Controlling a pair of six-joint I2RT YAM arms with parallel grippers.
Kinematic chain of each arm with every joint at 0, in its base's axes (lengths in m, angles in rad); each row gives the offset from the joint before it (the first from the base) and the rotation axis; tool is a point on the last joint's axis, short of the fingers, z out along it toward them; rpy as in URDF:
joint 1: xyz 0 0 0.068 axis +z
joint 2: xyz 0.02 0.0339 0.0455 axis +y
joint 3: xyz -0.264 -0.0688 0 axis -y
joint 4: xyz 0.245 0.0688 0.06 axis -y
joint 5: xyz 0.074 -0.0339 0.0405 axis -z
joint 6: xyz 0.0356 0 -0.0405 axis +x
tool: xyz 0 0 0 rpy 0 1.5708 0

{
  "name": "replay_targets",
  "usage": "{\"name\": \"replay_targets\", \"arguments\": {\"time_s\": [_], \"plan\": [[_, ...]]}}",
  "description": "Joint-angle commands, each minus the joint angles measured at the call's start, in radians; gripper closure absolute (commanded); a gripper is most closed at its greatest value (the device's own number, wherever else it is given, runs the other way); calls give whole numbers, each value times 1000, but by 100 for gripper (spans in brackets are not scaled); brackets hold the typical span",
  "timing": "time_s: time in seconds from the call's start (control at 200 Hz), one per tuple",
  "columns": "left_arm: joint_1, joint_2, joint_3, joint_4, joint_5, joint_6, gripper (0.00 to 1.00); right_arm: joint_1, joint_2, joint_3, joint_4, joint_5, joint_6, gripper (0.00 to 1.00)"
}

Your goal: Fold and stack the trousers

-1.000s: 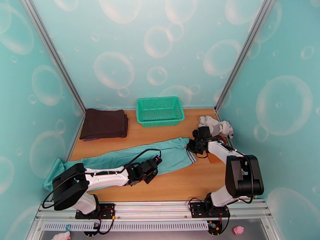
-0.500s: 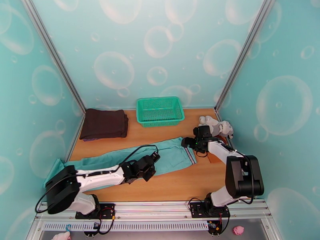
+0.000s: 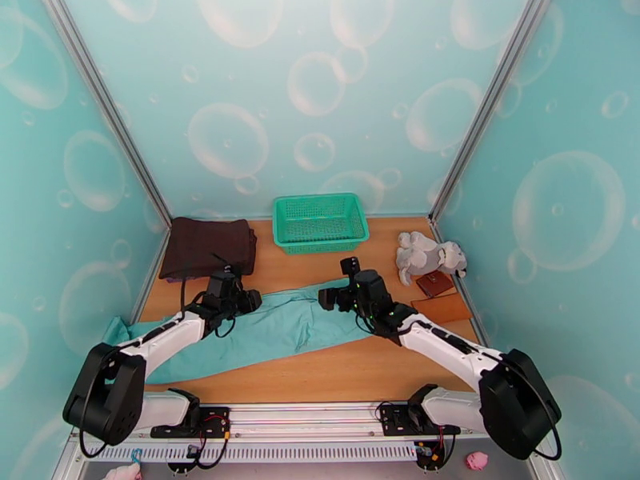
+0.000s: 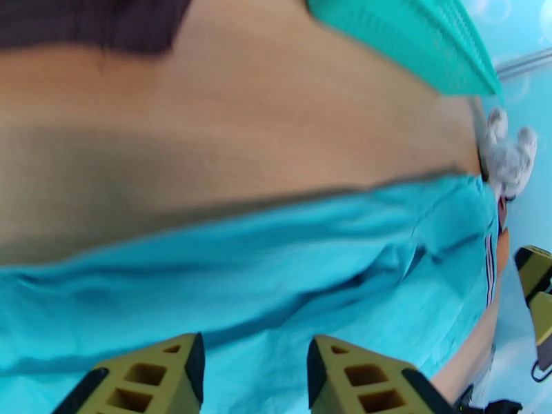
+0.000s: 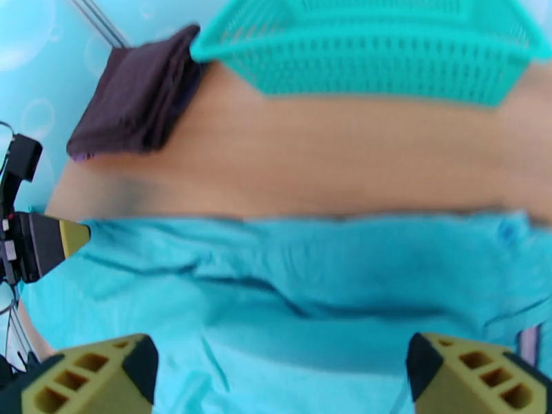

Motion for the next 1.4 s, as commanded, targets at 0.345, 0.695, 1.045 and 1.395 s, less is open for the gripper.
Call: {"name": "replay_targets", "arguments": {"time_s": [0.345, 0.695, 1.045, 1.395], "plan": [[4, 260, 94, 105, -73, -126, 53, -186, 129, -101, -49, -12, 185, 1], [62, 166, -22, 71, -241, -140, 52, -292, 131, -41, -277, 68, 60, 1], [-38, 95, 62, 137, -143, -96, 54, -204, 38, -30, -286, 111, 32, 1], [-69, 305, 174, 173, 12, -150, 54, -144, 92, 9, -260, 87, 28, 1]]}}
